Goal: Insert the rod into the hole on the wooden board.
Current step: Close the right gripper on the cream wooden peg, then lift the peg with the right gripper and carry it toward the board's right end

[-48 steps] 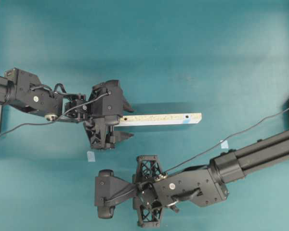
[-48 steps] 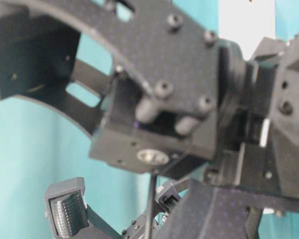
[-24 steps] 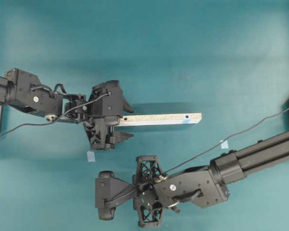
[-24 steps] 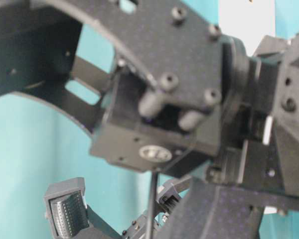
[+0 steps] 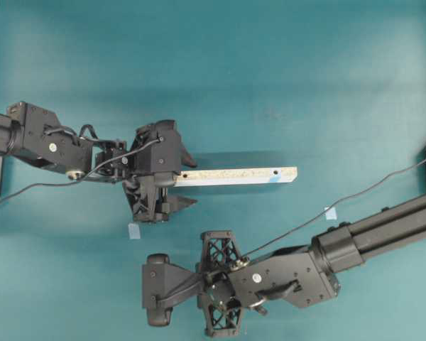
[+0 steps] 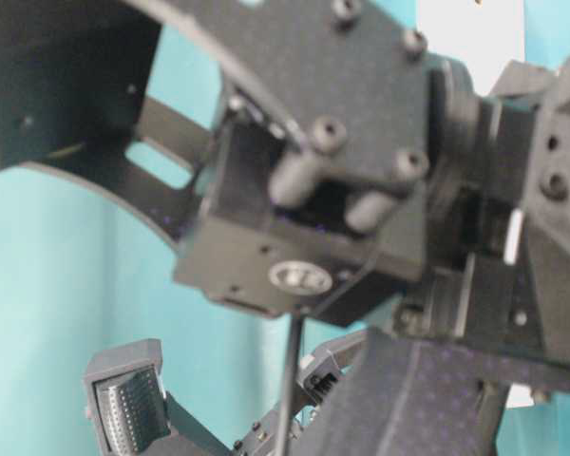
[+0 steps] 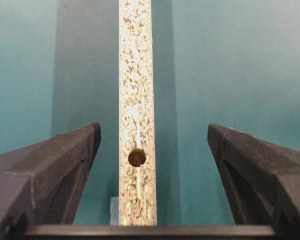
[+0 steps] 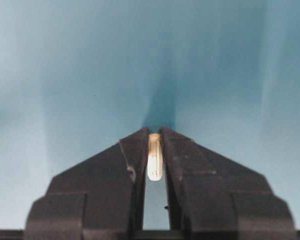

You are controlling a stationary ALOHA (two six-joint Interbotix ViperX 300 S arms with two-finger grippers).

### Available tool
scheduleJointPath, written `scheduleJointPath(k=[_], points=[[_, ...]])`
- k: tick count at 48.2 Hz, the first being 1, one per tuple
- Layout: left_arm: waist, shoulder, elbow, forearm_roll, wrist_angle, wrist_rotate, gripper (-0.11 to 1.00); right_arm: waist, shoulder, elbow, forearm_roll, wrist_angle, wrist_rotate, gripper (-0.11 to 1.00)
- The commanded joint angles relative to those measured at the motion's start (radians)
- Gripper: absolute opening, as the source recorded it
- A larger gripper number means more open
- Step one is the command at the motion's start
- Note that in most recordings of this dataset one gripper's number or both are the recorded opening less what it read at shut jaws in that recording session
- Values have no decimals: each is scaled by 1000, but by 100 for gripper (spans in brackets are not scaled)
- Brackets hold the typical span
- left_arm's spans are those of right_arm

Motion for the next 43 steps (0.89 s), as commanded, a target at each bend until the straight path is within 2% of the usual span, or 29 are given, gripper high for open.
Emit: scheduleJointPath(k=[1,20,43], points=[[-9,-21,-14,0,-8,-9,99,-5,-26,-2,-6,6,-2,10],[-12,-21,-14,0,-8,-9,99,-5,-64,-2,-6,8,-9,10],[-21,-21,-15,0,-8,-17,99,-14,-207,0,-6,-25,-12,10]])
